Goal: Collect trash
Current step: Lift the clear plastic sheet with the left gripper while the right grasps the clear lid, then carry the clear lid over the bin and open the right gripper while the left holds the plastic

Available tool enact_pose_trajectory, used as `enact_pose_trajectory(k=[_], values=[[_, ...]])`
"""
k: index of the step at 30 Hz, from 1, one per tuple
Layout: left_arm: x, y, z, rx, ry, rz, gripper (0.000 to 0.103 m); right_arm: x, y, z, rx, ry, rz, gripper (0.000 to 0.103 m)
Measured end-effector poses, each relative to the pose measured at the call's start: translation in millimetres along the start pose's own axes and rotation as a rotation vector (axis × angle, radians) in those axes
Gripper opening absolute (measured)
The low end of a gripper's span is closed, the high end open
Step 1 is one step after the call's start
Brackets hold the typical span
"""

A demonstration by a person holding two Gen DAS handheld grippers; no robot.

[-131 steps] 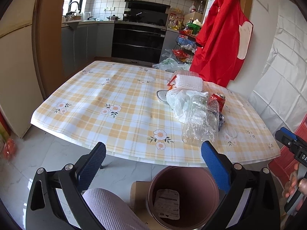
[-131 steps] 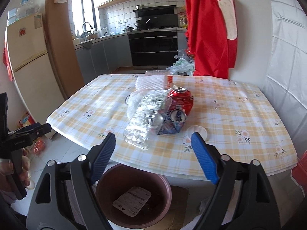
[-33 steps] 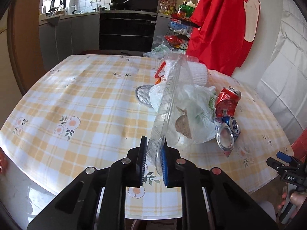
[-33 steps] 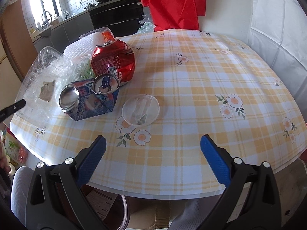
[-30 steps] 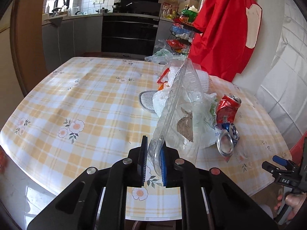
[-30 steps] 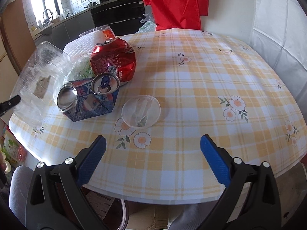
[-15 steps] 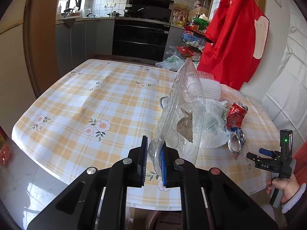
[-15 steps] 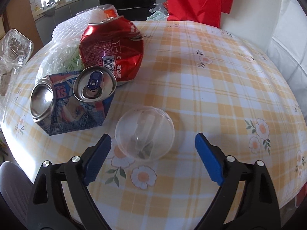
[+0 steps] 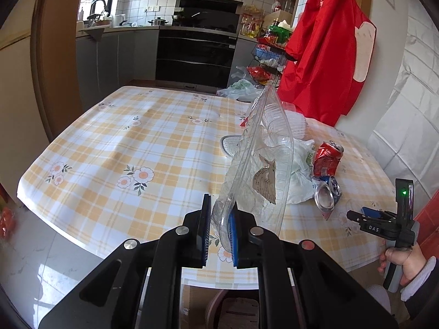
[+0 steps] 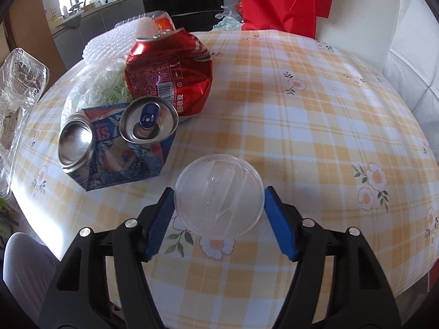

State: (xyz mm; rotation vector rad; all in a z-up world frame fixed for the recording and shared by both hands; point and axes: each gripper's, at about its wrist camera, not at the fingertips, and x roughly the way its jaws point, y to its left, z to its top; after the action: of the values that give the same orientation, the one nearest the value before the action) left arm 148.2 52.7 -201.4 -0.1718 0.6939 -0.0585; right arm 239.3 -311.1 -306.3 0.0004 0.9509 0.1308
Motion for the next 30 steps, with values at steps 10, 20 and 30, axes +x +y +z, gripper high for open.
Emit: enact_pose_trajectory(k=[10,20,30], values=[[-23.9,-6.4,-4.7,0.011,-0.014,-0.017,0.012,-65.9,17.4,-6.5,0.006,-0.117,0.081,0.067],[-57.6,-12.2,-11.4,0.032,-0.047,-0.032,0.012,-134.5,49.7,-20.4,-0.031,-0.218,0.150,0.067],[-91.3,-9.1,-18.1,0.023,-0.087,-0.042,0.012,-186.4,80.4,-39.2,-0.080,-0.255,0.218,0.067]])
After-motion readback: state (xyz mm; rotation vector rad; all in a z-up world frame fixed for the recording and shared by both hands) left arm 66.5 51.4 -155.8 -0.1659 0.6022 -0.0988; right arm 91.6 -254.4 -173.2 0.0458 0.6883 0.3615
